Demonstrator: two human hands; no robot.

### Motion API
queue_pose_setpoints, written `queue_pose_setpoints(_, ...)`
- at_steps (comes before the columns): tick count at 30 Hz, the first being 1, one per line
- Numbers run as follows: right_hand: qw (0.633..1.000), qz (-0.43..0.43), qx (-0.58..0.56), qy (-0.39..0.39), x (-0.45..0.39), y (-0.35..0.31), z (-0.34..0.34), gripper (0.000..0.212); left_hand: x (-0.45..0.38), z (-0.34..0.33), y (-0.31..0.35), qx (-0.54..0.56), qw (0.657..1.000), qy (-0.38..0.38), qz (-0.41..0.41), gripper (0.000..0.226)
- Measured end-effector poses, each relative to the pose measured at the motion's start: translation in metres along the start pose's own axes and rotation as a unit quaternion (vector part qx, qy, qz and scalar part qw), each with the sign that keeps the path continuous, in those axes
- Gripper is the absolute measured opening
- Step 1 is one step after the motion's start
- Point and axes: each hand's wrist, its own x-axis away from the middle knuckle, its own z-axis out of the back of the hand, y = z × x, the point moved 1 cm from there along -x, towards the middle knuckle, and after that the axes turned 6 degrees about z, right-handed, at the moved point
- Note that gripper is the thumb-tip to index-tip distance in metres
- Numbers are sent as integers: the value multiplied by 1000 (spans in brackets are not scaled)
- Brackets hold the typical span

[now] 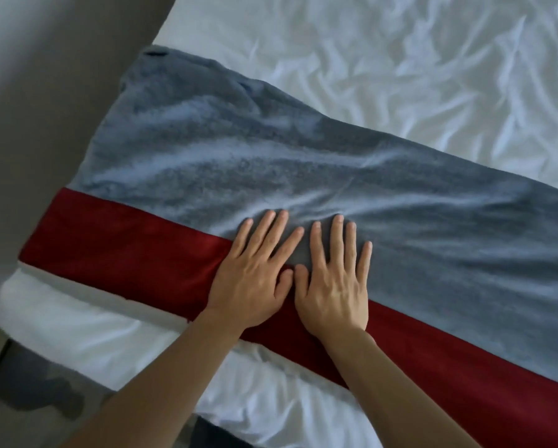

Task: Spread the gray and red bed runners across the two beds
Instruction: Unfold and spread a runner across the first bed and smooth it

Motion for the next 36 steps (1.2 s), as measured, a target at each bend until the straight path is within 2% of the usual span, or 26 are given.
queue_pose_setpoints(3,999,37,-3,-3,-18,-52,-10,72,16,4,-67,-10,999,10,45,70)
queue_pose_setpoints(7,998,65,-19,-13,-55,-146,-27,72,40,10,-162,-4,998,-6,58,71)
queue_pose_setpoints(10,995,94,-38,-24,-76,-200,-34,66,42,18,-196,25,998,-3,60,63)
queue_pose_setpoints(12,995,87,-41,-11,-89,-210,-30,62,30,26,-203,42,997,10,57,59)
queue_pose_setpoints(16,997,42,-41,53,-112,-183,-5,58,-21,41,-187,76,996,42,-11,55)
queue_pose_setpoints(20,1000,-3,-1,14,-130,-132,11,59,-69,42,-155,54,997,2,-59,57)
queue_pose_setpoints(23,999,6,48,-26,-140,-95,13,69,-103,38,-168,41,999,-29,4,62)
queue_pose_setpoints(26,998,-27,54,-7,-158,-71,14,74,-140,38,-192,47,996,-27,75,64)
queue_pose_setpoints(29,995,-93,30,22,-169,-59,20,73,-170,43,-193,60,995,-21,83,64)
queue_pose_setpoints(31,996,-73,22,37,-176,-61,23,72,-185,45,-179,72,997,-18,34,64)
queue_pose_setpoints(34,999,30,24,24,-188,-67,20,67,-200,37,-164,46,996,-27,-66,64)
queue_pose_setpoints(36,999,39,28,11,-196,-63,18,66,-210,32,-168,26,997,-30,-62,66)
